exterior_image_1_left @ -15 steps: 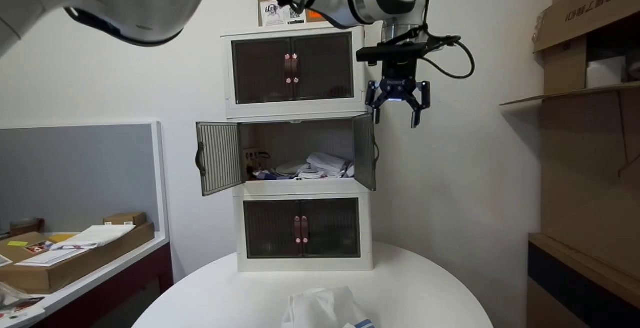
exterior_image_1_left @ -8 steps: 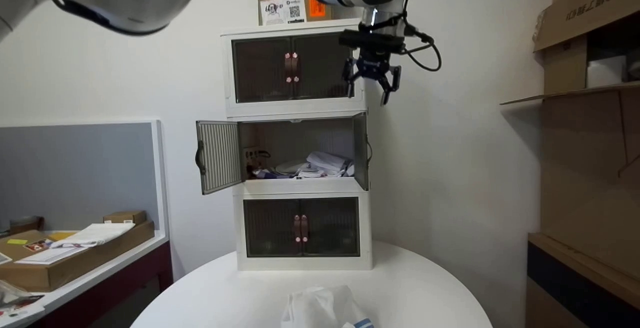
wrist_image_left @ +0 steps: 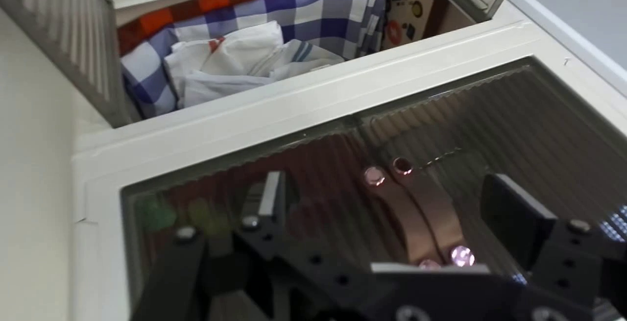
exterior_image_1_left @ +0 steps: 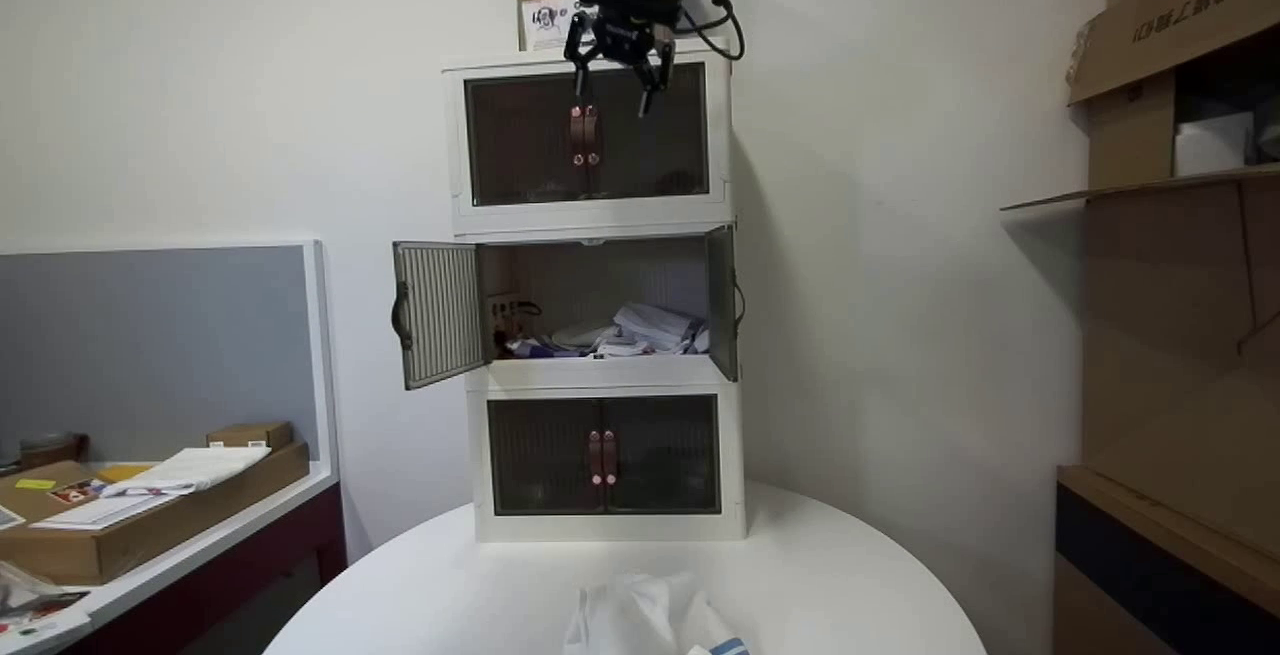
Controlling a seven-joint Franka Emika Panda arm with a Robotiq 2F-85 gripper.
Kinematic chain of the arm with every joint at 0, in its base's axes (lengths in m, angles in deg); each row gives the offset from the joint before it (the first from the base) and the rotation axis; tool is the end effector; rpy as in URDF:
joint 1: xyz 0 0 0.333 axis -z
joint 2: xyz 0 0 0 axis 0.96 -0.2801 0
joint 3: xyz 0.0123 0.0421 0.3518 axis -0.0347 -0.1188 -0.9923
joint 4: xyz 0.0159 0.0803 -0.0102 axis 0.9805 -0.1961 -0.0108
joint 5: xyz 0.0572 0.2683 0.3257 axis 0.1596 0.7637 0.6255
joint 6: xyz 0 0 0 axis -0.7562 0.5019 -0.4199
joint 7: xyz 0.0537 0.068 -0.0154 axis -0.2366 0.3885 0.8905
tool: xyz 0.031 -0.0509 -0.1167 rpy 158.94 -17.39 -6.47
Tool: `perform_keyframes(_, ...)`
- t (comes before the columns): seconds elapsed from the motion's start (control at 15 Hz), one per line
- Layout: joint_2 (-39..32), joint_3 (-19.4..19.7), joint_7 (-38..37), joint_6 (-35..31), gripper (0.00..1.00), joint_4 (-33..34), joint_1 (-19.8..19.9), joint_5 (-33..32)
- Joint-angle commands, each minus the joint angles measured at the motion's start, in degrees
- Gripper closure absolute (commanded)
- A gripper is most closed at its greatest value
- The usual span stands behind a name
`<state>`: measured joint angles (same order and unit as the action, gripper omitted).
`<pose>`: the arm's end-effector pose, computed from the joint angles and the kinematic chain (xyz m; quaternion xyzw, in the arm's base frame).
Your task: Open the right door on the second cabinet
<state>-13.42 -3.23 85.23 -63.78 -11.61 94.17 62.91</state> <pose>0.7053 -0.1221 0.7475 -0.9377 -0.0780 -0.2661 0.2095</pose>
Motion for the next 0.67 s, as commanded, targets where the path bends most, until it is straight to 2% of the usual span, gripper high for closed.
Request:
perform_keyframes(0.0, 5.7, -0.9, 3.6, -4.8, 0.00, -14.1, -1.2, 1.1)
perform_keyframes(0.53, 13.3, -0.5, 6.8, -13.8, 0.00, -37.5, -4.1, -7.1)
perform_keyframes(0.6, 14.3, 2.9, 7.4, -14.4, 0.00, -40.2, -7.2, -7.3)
